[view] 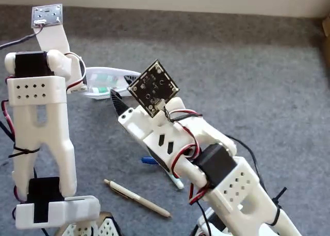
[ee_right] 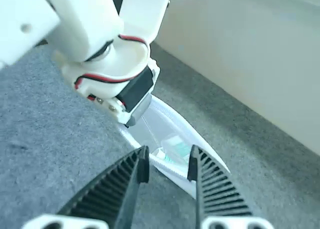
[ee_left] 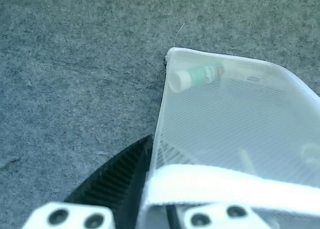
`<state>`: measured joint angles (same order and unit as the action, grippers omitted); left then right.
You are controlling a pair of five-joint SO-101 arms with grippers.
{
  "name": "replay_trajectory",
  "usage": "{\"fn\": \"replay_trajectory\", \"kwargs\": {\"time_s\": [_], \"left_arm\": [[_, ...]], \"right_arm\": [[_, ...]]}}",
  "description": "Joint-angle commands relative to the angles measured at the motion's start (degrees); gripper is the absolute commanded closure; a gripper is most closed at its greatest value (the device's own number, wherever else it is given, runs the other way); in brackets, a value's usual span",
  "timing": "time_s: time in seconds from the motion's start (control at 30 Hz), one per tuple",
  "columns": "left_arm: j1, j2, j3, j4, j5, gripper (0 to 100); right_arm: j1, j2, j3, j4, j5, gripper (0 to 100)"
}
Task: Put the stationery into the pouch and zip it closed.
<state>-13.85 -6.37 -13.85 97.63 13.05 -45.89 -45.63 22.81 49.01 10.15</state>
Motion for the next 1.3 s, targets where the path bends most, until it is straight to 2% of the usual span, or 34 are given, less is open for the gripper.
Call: {"fn": "replay_trajectory", "kwargs": {"time_s": [0.0, 0.2, 0.4, 0.63, 0.77, 0.9, 1.13, 1.27], "left_arm": [[-3.2, -0.4, -1.3, 0.0, 0.4, 99], [-3.6, -0.4, -1.3, 0.0, 0.4, 99], [-3.6, -0.4, -1.4, 0.0, 0.4, 99], [-3.7, -0.4, -1.4, 0.0, 0.4, 99], [-3.7, -0.3, -1.4, 0.0, 0.4, 99], [-3.7, -0.2, -1.4, 0.0, 0.4, 99], [-3.6, 0.0, -1.4, 0.0, 0.4, 99], [-3.6, 0.0, -1.4, 0.0, 0.4, 99]], "right_arm": [[1.5, -2.0, -6.7, 12.1, 0.4, 86.8], [7.4, -2.0, -6.9, 24.0, 0.4, 86.8], [7.6, -2.1, -0.8, 29.6, 0.7, 86.4], [2.4, -2.0, 14.5, 24.2, 0.8, 79.6], [-1.0, -2.0, 21.4, 18.8, 1.1, 79.3], [-2.7, -1.9, 27.5, 13.1, 5.7, 79.3], [-3.8, -1.0, 30.9, 8.2, 6.0, 79.3], [-3.9, 8.2, 30.5, 6.4, 5.7, 79.3]]}}
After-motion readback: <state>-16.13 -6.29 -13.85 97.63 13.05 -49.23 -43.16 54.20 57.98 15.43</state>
